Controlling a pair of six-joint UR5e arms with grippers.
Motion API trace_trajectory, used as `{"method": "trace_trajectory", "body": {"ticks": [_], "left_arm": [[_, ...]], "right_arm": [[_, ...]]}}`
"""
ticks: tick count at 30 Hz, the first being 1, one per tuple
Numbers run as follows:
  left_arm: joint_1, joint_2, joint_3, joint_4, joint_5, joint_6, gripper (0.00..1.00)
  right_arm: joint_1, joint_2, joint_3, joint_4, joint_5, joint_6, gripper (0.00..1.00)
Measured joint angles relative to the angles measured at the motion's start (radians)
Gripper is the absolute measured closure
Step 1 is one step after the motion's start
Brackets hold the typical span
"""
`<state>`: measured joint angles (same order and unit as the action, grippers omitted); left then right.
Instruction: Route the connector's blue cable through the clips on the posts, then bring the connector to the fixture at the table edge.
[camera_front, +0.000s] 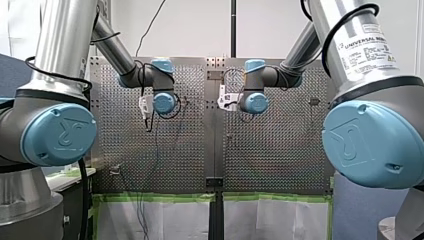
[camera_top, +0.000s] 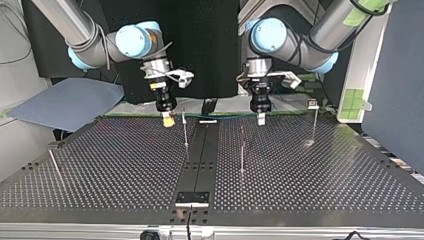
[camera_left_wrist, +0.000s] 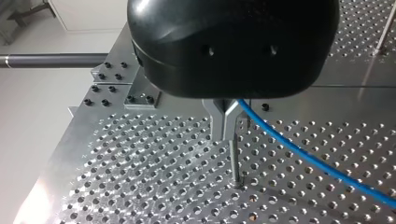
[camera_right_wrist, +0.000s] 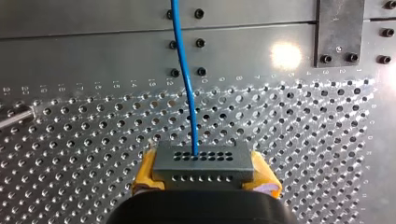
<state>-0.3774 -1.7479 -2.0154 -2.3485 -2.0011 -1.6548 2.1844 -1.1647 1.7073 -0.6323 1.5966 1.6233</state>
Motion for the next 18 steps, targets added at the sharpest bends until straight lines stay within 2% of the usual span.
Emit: {"method": "trace_trajectory", "body": {"ticks": [4, 12, 18], "left_arm": [[0.011, 0.000, 0.013, -0.008, 0.018, -0.001, 1.00], [0.031, -0.003, 0.033, -0.029, 0.031, -0.002, 1.00], [0.041, -0.037, 0.048, -0.030, 0.041, 0.000, 1.00]], "right_arm": [[-0.002, 0.012, -0.017, 0.004, -0.008, 0.008, 1.00], [-0.002, 0.031, -0.034, 0.005, -0.023, 0.012, 1.00], [-0.002, 0.035, -0.044, 0.009, -0.026, 0.012, 1.00]]}}
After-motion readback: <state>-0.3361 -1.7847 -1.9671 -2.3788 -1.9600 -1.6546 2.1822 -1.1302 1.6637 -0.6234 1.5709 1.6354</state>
